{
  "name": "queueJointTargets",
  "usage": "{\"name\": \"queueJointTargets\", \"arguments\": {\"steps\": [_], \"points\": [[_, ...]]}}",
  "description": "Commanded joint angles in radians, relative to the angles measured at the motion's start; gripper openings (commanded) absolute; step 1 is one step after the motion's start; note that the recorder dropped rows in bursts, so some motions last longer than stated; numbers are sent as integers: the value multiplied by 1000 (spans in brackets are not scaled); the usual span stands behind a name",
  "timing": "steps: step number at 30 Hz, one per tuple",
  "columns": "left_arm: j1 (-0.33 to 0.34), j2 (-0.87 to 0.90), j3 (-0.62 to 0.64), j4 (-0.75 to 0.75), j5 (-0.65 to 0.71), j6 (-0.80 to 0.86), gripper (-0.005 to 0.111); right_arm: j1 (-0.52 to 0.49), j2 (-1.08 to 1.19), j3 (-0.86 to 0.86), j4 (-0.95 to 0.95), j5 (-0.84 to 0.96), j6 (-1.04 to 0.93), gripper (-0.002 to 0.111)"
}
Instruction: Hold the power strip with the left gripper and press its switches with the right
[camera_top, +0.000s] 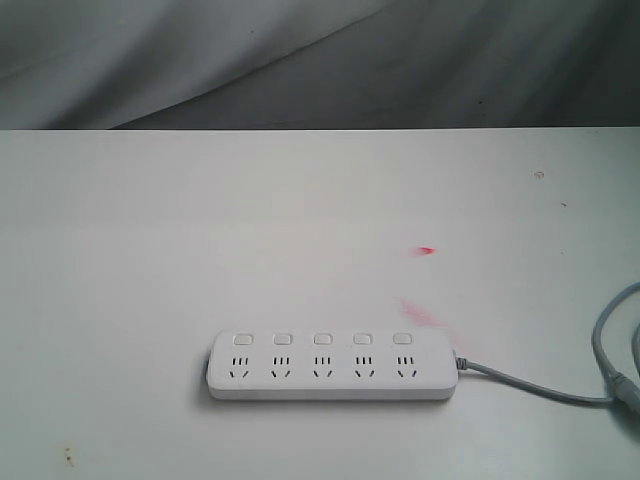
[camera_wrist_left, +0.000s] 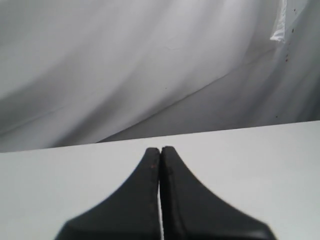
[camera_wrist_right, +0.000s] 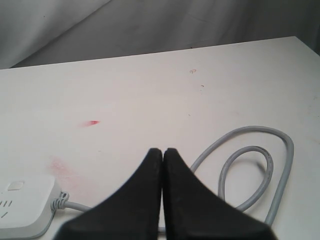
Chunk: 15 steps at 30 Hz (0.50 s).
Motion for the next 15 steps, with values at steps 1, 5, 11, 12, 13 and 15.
{"name": "queueJointTargets", "arguments": {"steps": [1,5,11,12,13,15], "points": [[-4,-70,28,9,-35,6,1,-8,-9,3,-12,-1,-4,0],[-4,-126,77,9,-12,6,1,-8,-9,3,-12,-1,-4,0],[-4,-170,160,9,59,6,1,-8,-9,3,-12,-1,-4,0],[-4,-170,166,9,61,6,1,-8,-9,3,-12,-1,-4,0],[-4,-170,176,9,61,6,1,-8,-9,3,-12,-1,-4,0],[-4,-170,187,9,68,6,1,-8,-9,3,-12,-1,-4,0]]}}
